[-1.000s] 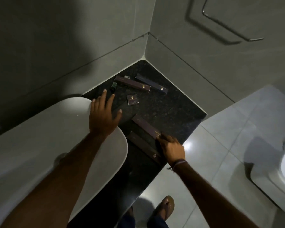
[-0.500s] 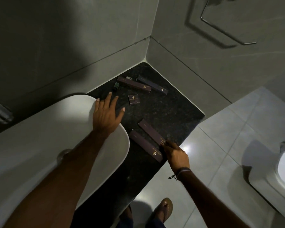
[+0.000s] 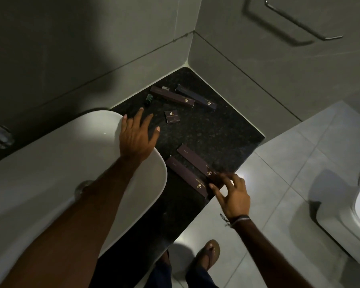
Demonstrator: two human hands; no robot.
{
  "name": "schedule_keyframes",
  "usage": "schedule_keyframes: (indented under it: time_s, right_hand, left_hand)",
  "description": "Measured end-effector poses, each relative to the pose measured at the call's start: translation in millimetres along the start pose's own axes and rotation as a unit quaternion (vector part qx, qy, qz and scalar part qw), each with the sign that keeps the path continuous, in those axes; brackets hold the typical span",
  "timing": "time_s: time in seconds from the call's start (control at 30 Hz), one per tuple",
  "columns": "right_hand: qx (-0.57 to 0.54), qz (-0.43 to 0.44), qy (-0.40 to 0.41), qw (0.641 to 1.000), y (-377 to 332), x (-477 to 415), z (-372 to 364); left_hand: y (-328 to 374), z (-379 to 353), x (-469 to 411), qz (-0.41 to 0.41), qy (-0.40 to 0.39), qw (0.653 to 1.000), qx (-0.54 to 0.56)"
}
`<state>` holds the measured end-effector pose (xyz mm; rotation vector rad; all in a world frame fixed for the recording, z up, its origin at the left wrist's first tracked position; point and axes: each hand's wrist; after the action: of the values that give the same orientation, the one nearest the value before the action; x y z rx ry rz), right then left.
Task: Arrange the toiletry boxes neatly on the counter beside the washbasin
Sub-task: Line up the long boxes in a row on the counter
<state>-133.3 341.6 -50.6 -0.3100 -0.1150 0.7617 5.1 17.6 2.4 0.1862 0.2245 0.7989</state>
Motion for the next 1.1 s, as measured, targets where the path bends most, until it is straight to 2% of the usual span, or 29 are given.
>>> schedule_keyframes:
  time_s: [0.23,0.33,0.57,0.77,0.93,1.1]
  right_hand:
    - [-0.008,-0.072,-0.112,0.991,-22.3,21.7,-22.1]
    - [-0.019,-0.096,-0.107,0.989,-26.2,19.2,-25.6]
    - [-0.023,-0.085,-0.099,0.991,-22.2,23.4,-22.5]
    - [-0.09,-0.136,-0.013,0.987,-8.9,-5.0,-10.5]
    - [-0.035,-0.088,-0.107,0.99,7.3,-38.0,-4.6]
    - [-0.007,-0.076,-0.119,0.99,9.7,-35.6,-6.7]
  left_hand:
    - [-0.4,-1.9,-0.3,-0.001,0.02,1.0,0.004]
    - [-1.2,-4.6,-0.3,-0.002,0.032,0.999,0.007]
    - [-2.4,-11.3,-1.1,-0.002,0.06,0.998,0.015]
    - [-3.8,-13.3,-2.8,0.004,0.059,0.998,0.008]
    - [-6.0,-16.1,-3.9,0.0,0.062,0.998,0.009]
    - [-5.9,-17.1,-4.4,0.001,0.06,0.998,0.014]
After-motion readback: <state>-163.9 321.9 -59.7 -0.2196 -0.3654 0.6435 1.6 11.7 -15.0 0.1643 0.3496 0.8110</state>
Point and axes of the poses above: each hand's wrist, its own x-axis away from the middle knuckle, its own z-axis out of the back of the hand, y = z × x
